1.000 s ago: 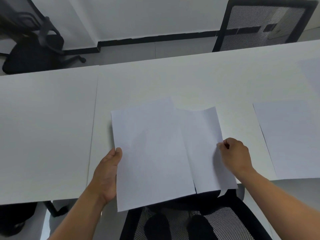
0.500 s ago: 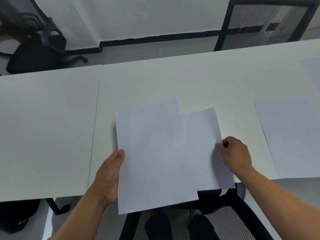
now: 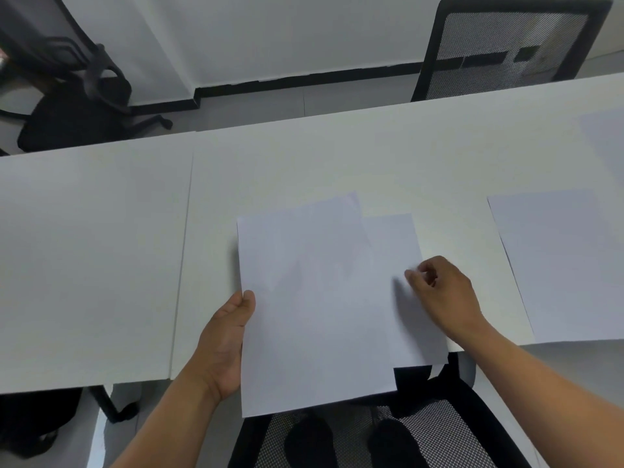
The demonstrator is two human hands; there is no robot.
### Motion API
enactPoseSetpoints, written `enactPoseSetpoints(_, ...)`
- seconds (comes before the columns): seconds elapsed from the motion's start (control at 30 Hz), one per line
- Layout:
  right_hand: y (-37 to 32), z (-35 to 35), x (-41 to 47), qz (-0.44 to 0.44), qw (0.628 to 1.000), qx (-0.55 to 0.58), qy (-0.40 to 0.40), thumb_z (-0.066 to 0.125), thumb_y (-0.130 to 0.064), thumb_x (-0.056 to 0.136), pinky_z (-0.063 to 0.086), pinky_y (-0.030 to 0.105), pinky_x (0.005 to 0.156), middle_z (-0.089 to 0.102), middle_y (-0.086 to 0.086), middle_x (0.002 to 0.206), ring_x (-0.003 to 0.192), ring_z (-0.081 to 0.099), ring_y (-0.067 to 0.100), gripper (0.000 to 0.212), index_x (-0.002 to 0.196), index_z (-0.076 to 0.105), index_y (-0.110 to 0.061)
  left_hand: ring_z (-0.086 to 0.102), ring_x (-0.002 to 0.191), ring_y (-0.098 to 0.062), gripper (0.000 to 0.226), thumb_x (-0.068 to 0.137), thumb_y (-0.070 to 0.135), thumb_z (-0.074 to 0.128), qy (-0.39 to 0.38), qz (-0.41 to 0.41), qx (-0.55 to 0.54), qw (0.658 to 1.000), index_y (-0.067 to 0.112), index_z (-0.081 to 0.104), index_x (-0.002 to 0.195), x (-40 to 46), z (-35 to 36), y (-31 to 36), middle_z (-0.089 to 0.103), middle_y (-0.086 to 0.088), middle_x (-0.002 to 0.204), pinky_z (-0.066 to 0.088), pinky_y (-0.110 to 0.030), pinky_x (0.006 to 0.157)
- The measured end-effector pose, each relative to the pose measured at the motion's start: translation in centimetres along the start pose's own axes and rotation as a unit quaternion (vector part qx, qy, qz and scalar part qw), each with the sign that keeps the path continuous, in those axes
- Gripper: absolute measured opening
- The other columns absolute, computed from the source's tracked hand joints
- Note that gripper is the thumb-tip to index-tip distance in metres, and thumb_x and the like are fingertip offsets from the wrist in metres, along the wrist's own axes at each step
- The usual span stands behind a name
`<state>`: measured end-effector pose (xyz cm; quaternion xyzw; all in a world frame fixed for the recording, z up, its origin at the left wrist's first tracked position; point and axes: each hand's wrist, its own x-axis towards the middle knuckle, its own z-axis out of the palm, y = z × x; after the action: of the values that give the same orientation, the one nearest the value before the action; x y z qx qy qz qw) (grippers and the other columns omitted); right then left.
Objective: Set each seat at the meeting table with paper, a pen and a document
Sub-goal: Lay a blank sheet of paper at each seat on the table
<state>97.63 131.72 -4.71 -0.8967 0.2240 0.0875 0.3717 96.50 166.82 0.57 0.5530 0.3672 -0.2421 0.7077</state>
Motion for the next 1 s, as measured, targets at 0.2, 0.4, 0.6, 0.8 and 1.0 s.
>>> enactPoseSetpoints(0.2,-5.2,-1.1,-3.6,0.016,0.961,0.176,-0.215,0.043,-0.067,0.106,0.053,0.04,0.092,0.071,-0.003,0.089,0.084,0.066,0.01,0.061,0.09,0.062,-0.011,0.071,0.126,-0.039,0.036,0.11,0.04,0.057,0.001,0.023,0.005,1.0,0.025,0.073,0.139,-1.7,1.7,0.5,0.078,-0.008,0.133,0.054,-0.06,0.109)
enactPoseSetpoints(0.4,-8.6,-3.2,-5.2,0.126,0.843,0.462,-0.247,0.046,-0.064,0.107,0.054,0.045,0.097,0.08,0.015,0.107,0.097,0.075,0.029,0.066,0.119,0.075,-0.006,0.073,0.123,-0.04,0.032,0.112,0.041,0.055,0.033,0.059,0.013,0.998,0.027,0.075,0.133,-4.4,2.9,1.5,0.08,-0.008,0.129,0.057,-0.061,0.106)
enactPoseSetpoints(0.6,-10.4,-4.7,-6.2,-0.012,0.931,0.286,-0.226,0.077,-0.024,0.093,0.033,0.035,0.064,0.038,0.002,0.071,0.067,0.038,0.02,0.045,0.072,0.038,-0.018,0.081,0.107,-0.029,0.032,0.116,0.039,0.049,0.077,0.125,0.041,0.988,0.026,0.077,0.124,-8.9,3.9,2.1,0.083,-0.003,0.118,0.065,-0.047,0.086)
enactPoseSetpoints(0.8,-12.8,-4.1,-9.1,-0.065,0.955,0.203,-0.207,0.074,-0.026,0.088,0.026,0.04,0.068,0.032,-0.001,0.074,0.071,0.029,0.02,0.046,0.074,0.031,-0.021,0.077,0.114,-0.015,0.036,0.119,0.03,0.042,0.11,0.189,0.068,0.973,0.03,0.078,0.121,-13.1,2.5,1.3,0.083,0.008,0.119,0.06,-0.041,0.103)
enactPoseSetpoints(1.0,-15.7,-1.8,-13.8,-0.083,0.951,0.201,-0.222,0.076,-0.025,0.091,0.035,0.038,0.065,0.044,0.0,0.071,0.064,0.041,0.018,0.039,0.08,0.045,-0.005,0.077,0.117,-0.021,0.038,0.119,0.029,0.041,0.121,0.182,0.042,0.975,0.026,0.079,0.12,-15.4,-3.7,1.3,0.083,0.004,0.12,0.058,-0.047,0.107)
